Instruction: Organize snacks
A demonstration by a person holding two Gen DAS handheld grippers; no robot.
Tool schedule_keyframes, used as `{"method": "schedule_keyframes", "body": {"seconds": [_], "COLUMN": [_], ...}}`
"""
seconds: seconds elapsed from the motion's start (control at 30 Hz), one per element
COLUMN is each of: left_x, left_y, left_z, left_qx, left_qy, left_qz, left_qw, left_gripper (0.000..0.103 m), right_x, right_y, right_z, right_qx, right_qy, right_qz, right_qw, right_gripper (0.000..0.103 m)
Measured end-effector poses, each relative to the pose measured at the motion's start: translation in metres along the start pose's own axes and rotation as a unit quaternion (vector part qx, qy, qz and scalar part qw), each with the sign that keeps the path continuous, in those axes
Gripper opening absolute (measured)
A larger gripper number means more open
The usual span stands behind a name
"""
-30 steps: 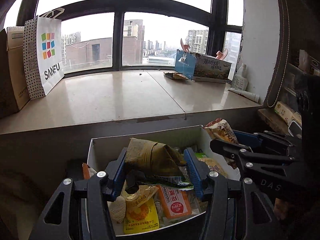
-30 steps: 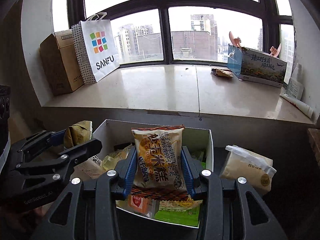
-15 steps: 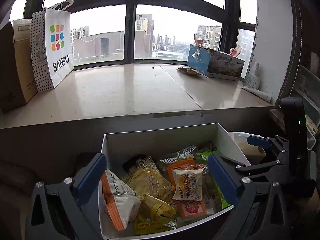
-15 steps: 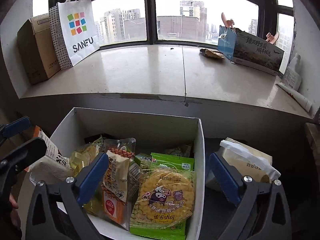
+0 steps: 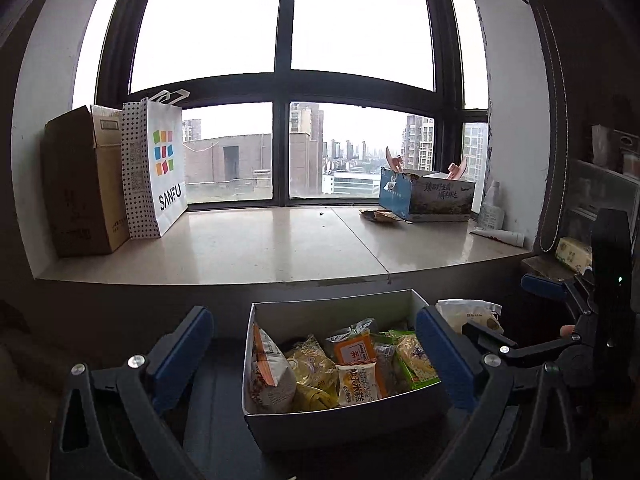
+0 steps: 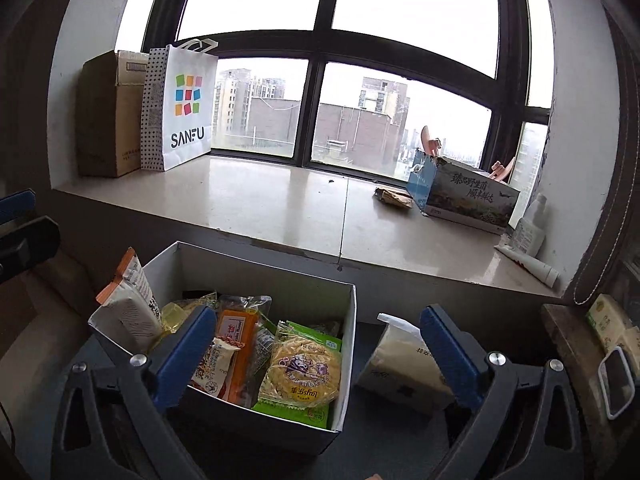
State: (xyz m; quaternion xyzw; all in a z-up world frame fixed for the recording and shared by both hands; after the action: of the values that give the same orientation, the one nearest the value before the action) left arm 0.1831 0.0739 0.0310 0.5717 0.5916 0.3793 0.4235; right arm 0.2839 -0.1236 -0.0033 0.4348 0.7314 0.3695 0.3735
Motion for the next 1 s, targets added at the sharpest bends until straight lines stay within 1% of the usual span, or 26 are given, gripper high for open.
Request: {"method": "schedule_keyframes", "body": {"seconds": [0.03,0.07,0.13,0.2,0.3,0.43,0.53,0.63,0.7,0.73,0.8,0.87,0.93,1.0], "left_x": [-0.003,-0.007,-0.015,-0.023,-0.038,-0.054,-0.065,-0.075,-0.081,-0.082,-0.082,-0.079,-0.075,-0.073], "left_y": [-0.006,-0.011,-0.024,-0.036,-0.053,-0.075,-0.086,-0.093,-0.099,-0.101,-0.103,-0.103,-0.104,-0.105], "left_z": [-0.012,-0.022,-0.038,-0.055,-0.075,-0.096,-0.107,-0.112,-0.112,-0.11,-0.109,-0.109,-0.107,-0.107], "left_qx": [-0.005,-0.001,0.011,0.018,0.034,0.051,0.056,0.062,0.077,0.082,0.086,0.088,0.093,0.096], "left_qy": [0.003,0.004,-0.014,-0.02,-0.041,-0.06,-0.064,-0.062,-0.084,-0.086,-0.081,-0.088,-0.092,-0.087], "left_qz": [0.005,0.008,0.013,0.009,0.008,-0.009,-0.007,0.004,0.013,0.015,0.012,0.0,-0.009,-0.011], "left_qw": [1.0,1.0,0.9998,0.9996,0.9986,0.9969,0.9964,0.9961,0.9935,0.9928,0.9929,0.9922,0.9914,0.9915], "left_gripper": [0.103,0.103,0.103,0.103,0.103,0.103,0.103,0.103,0.103,0.103,0.103,0.103,0.103,0.103], "right_x": [0.0,0.0,-0.001,-0.005,-0.013,-0.024,-0.022,-0.019,-0.021,-0.023,-0.029,-0.036,-0.039,-0.04], "right_y": [-0.007,-0.016,-0.029,-0.039,-0.051,-0.067,-0.082,-0.098,-0.106,-0.108,-0.11,-0.111,-0.112,-0.112], "right_z": [-0.011,-0.022,-0.042,-0.062,-0.091,-0.13,-0.15,-0.162,-0.165,-0.163,-0.16,-0.159,-0.158,-0.159], "right_qx": [-0.005,-0.007,-0.011,-0.013,-0.01,-0.005,-0.004,0.003,0.008,0.014,0.023,0.023,0.025,0.025], "right_qy": [0.007,0.013,0.011,0.015,0.023,0.054,0.042,0.042,0.054,0.056,0.049,0.043,0.043,0.044], "right_qz": [0.0,-0.006,-0.01,-0.003,0.02,0.071,0.068,0.064,0.066,0.069,0.083,0.095,0.101,0.102], "right_qw": [1.0,1.0,1.0,1.0,0.999,0.996,0.997,0.997,0.996,0.996,0.995,0.994,0.994,0.994], "right_gripper": [0.103,0.103,0.103,0.103,0.103,0.103,0.103,0.103,0.103,0.103,0.103,0.103,0.103,0.103]}}
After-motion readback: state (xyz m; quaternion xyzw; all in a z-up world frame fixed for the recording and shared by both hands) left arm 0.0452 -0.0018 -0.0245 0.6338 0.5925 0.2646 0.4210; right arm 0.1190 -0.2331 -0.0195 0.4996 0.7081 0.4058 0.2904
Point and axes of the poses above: each gripper's, at about its wrist camera, not at the fingertips, and z roughly the way its jaws point, x to its left, y to its top, the point moved 3 cm from there along z, roughly the way its jaws point, and after that the axes turned 8 degrees about -y, right-handed, at the moved point
